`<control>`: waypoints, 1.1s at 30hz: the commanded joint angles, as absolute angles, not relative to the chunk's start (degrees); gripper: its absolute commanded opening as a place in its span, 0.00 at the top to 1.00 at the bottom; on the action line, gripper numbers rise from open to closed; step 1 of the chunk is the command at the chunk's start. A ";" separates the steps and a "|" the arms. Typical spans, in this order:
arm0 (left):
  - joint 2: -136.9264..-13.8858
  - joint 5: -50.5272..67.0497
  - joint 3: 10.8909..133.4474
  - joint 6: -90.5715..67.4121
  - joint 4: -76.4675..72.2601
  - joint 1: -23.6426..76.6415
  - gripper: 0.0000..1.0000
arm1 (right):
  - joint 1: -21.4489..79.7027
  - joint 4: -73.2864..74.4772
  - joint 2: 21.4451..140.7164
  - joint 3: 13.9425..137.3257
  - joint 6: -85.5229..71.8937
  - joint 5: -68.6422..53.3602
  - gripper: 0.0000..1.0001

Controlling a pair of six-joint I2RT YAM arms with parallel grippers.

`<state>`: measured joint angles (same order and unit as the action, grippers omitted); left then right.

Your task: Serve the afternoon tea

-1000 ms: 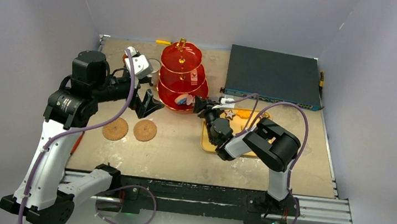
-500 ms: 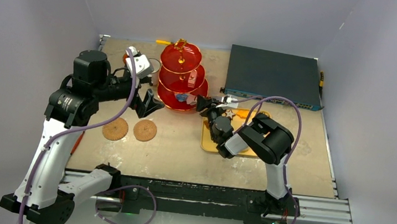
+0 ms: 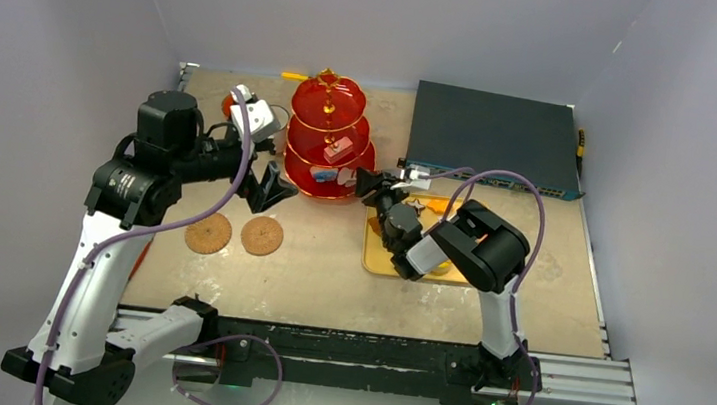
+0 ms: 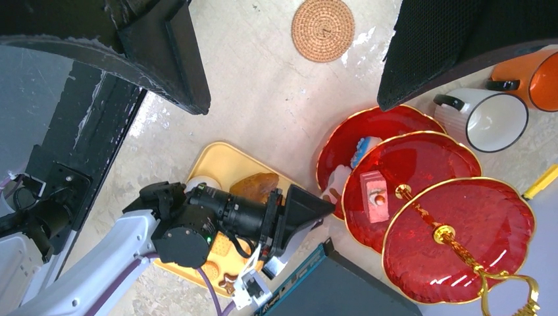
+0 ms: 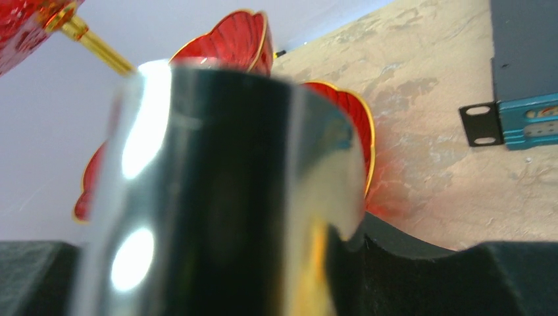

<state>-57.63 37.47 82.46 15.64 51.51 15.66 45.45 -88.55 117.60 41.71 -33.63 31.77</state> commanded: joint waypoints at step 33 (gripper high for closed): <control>-56.22 39.32 81.85 14.08 48.14 15.81 0.01 | 53.55 -12.77 55.97 29.40 -33.56 44.52 0.45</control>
<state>-56.58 38.15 81.21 14.55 50.24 15.68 52.99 -29.08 60.53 29.54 -28.18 40.97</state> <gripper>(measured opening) 0.993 0.546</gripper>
